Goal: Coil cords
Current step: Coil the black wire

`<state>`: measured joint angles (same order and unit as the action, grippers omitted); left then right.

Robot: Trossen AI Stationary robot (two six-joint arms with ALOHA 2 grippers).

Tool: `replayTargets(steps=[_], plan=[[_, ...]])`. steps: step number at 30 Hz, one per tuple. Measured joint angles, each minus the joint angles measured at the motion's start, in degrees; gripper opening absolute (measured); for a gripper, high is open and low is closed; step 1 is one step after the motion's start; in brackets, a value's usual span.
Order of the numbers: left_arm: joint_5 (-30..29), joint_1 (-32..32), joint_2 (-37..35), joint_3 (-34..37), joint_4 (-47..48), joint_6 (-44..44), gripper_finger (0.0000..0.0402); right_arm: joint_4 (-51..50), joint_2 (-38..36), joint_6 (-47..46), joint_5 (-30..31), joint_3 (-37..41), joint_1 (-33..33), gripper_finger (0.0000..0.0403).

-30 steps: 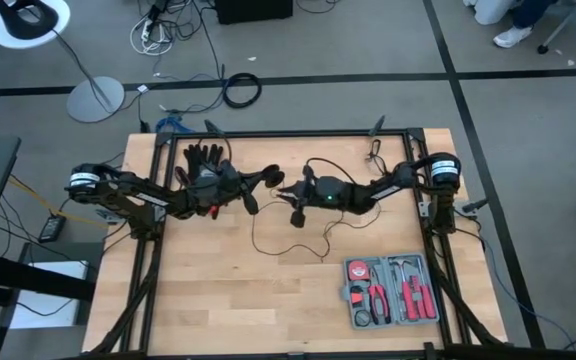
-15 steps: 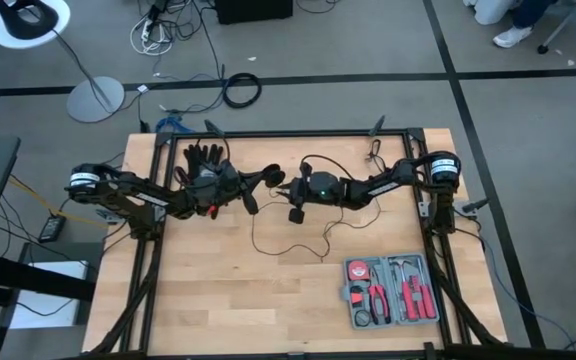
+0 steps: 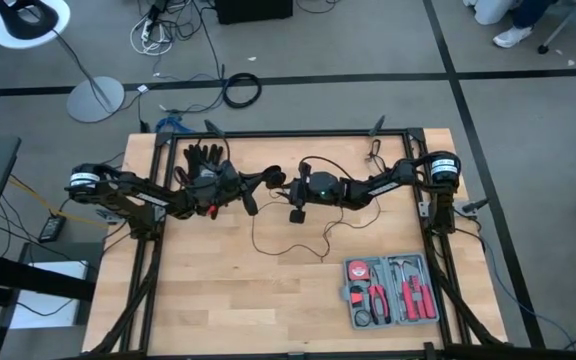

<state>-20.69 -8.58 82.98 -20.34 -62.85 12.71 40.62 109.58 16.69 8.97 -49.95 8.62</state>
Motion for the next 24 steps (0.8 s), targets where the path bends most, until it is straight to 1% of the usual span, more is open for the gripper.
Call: replayTargets(steps=[4, 9, 17, 20, 22, 24], plan=[[0.00, 0.00, 0.00, 0.00, 0.15, 0.00, 0.0000, 1.85, 0.00, 1.05, 0.02, 0.02, -0.22, 0.0066], [0.00, 0.00, 0.00, 0.00, 0.13, 0.01, 0.0000, 1.70, 0.00, 1.62, 0.00, 0.02, -0.28, 0.0067], [1.37, 0.00, 0.00, 0.00, -0.62, 0.05, 0.0000, -1.17, 0.00, 1.60, 0.02, 0.02, 0.55, 0.0066], [1.46, 0.00, 0.01, 0.00, -0.56, 0.06, 0.0000, -2.17, 0.00, 1.20, 0.95, 0.02, 0.55, 0.0066], [1.46, 0.00, 0.01, 0.00, -0.59, 0.06, 0.0000, -2.15, 0.00, 0.94, 1.74, 0.02, 0.57, 0.0061], [1.46, 0.00, 0.02, 0.00, -0.57, 0.06, 0.0000, -2.20, 0.00, 0.92, 1.90, 0.02, 0.57, 0.0048]])
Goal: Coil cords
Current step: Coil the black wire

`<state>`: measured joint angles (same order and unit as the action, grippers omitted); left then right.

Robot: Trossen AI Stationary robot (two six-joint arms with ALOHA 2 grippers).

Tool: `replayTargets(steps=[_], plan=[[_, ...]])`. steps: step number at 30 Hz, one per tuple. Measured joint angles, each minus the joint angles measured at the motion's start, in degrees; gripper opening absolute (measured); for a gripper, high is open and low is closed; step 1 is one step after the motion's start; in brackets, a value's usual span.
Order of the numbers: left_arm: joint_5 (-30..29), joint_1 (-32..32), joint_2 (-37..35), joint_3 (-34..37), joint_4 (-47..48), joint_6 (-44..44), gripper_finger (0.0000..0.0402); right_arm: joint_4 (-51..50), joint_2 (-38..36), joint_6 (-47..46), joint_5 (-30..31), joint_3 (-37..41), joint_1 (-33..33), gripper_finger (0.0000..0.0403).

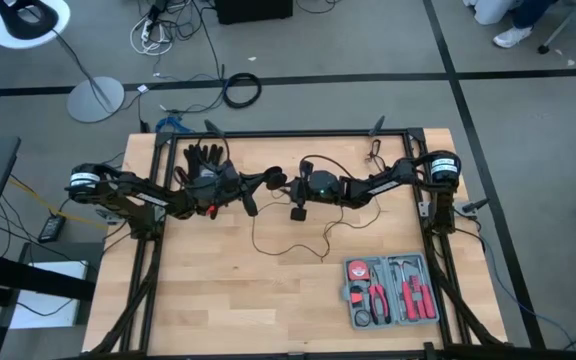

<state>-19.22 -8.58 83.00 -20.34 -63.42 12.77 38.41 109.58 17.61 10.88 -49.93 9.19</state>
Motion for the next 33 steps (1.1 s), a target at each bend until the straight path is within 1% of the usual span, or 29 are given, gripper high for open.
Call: replayTargets(steps=[3, 4, 9, 13, 17, 22, 28, 30, 33], plan=[[0.00, 0.00, -0.02, 0.00, 0.00, 0.00, 0.0000, 0.00, 0.00, -0.66, 0.04, 0.00, 0.02, 0.0013], [0.00, 0.00, 0.00, 0.00, 0.02, -0.02, 0.0000, -0.02, 0.00, -1.07, 0.04, 0.00, 0.02, 0.0008], [-0.09, 0.00, -0.01, 0.00, 0.91, -0.04, 0.0000, -0.02, 0.00, -3.75, 0.02, 0.00, -0.39, 0.0005], [-0.18, 0.00, 0.00, 0.00, 1.68, -0.30, 0.0000, 0.00, 0.00, -3.98, 0.69, 0.00, -0.83, 0.0003], [-0.28, 0.00, 0.00, 0.00, 2.37, -0.34, 0.0000, -0.56, -0.59, -4.00, 4.71, 0.00, -1.45, 0.0002], [-2.37, -0.04, 0.00, -0.02, 5.88, -0.39, 0.0000, -4.30, -4.34, -3.98, 8.05, 0.02, -2.41, 0.0001], [-2.52, -0.04, 0.00, -0.01, 6.44, -0.30, 0.0000, -13.64, -9.83, -4.35, 18.46, 0.02, -2.50, 0.0001], [-2.51, -0.04, 0.00, -0.01, 6.44, -0.29, 0.0000, -16.64, -11.25, -5.75, 19.91, 0.02, -1.84, 0.0001], [-1.60, -0.04, 0.00, 0.00, 6.40, -0.26, 0.0000, -20.38, -12.44, -9.22, 20.22, 0.02, -0.50, 0.0001]])
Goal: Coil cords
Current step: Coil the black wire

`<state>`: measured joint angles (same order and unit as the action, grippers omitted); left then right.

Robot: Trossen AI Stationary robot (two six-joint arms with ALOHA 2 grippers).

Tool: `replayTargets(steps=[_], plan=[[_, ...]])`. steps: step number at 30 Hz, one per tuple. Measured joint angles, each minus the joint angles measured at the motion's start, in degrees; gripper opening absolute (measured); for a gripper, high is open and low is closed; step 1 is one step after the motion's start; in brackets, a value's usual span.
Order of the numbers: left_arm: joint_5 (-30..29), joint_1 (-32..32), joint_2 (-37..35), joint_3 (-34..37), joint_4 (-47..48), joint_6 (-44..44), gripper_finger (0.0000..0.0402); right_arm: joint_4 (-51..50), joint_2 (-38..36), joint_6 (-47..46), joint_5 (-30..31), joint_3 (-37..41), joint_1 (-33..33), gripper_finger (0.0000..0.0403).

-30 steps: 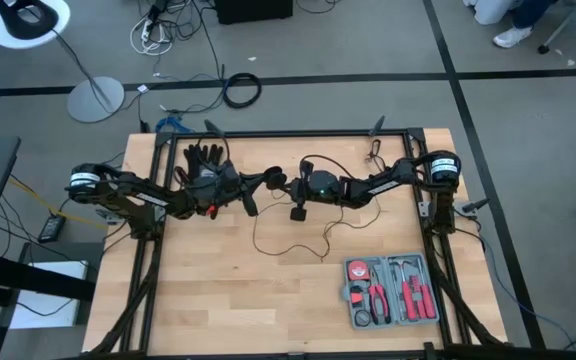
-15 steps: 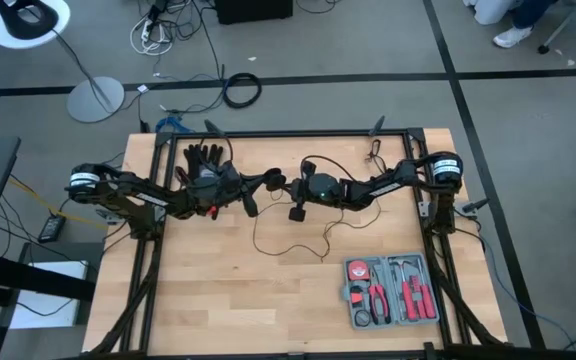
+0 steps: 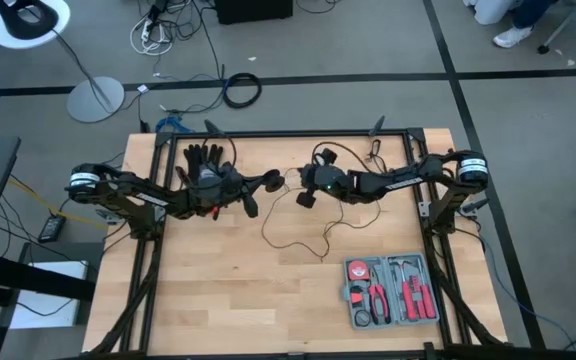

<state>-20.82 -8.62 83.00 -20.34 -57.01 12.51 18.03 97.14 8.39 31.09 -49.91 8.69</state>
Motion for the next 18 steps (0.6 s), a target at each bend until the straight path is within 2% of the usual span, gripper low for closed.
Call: replayTargets(steps=[6, 9, 18], plan=[[1.23, 0.00, 0.00, -0.02, -1.02, 0.20, 0.0000, -5.76, 0.58, -7.54, -1.46, 0.11, 2.53, 0.0000], [2.90, 0.00, 0.00, -0.02, -3.61, 0.22, 0.0000, -6.51, 1.20, -10.84, -5.50, 0.72, 3.34, 0.0000], [4.02, 0.00, 0.00, -0.07, -10.94, -0.08, 0.0000, 1.56, 10.02, -17.29, -16.49, 0.36, 2.00, 0.0000]])
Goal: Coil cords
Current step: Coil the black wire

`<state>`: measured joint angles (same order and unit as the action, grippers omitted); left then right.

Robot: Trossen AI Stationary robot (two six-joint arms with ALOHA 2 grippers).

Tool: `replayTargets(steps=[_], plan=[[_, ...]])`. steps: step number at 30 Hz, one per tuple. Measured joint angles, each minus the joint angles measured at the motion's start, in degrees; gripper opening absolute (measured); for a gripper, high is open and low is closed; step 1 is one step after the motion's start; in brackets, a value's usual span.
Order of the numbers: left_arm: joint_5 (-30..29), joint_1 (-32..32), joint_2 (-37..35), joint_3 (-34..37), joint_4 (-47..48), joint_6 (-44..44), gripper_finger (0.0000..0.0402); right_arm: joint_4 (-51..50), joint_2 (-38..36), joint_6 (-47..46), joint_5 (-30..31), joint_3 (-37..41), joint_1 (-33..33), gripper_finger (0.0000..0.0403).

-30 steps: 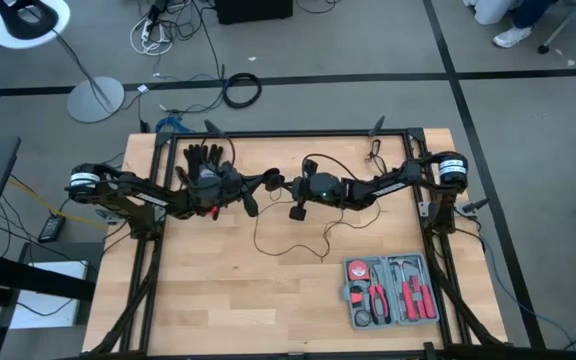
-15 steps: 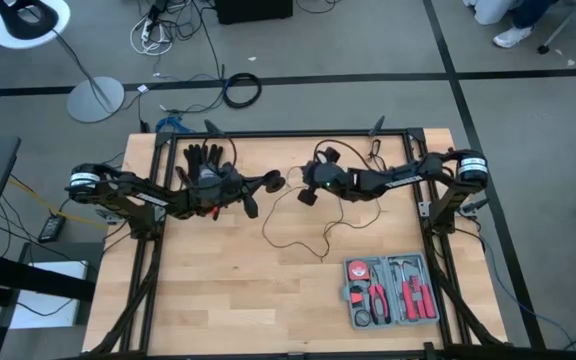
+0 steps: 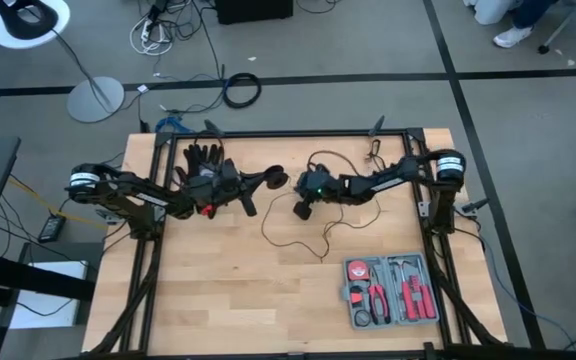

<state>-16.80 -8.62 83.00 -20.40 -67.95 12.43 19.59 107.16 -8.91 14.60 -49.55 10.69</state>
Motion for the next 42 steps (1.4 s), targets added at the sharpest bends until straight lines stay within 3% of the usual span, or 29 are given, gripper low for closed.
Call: replayTargets(steps=[7, 21, 32, 38, 42], plan=[[-3.64, -0.02, 0.00, 0.04, -1.58, -0.18, 0.0000, 9.83, 7.14, -0.09, -4.27, -2.92, -3.62, 0.0000], [-3.95, -0.01, 0.02, 0.04, -1.94, -0.12, 0.0000, 4.18, 7.63, -1.49, -3.84, -4.77, -4.50, 0.0000], [0.22, -0.02, -0.01, 0.04, 1.45, 1.73, 0.0000, -12.41, 0.17, 1.24, -3.47, -4.77, -1.89, 0.0000], [0.48, -0.02, -0.10, 0.04, 4.70, 1.79, 0.0000, -22.95, -4.70, 2.00, 2.93, -4.77, -1.02, 0.0000], [1.15, -0.02, -0.68, 0.04, 6.29, 1.75, 0.0000, -24.86, -7.68, 2.65, 4.13, -3.90, -0.37, 0.0000]])
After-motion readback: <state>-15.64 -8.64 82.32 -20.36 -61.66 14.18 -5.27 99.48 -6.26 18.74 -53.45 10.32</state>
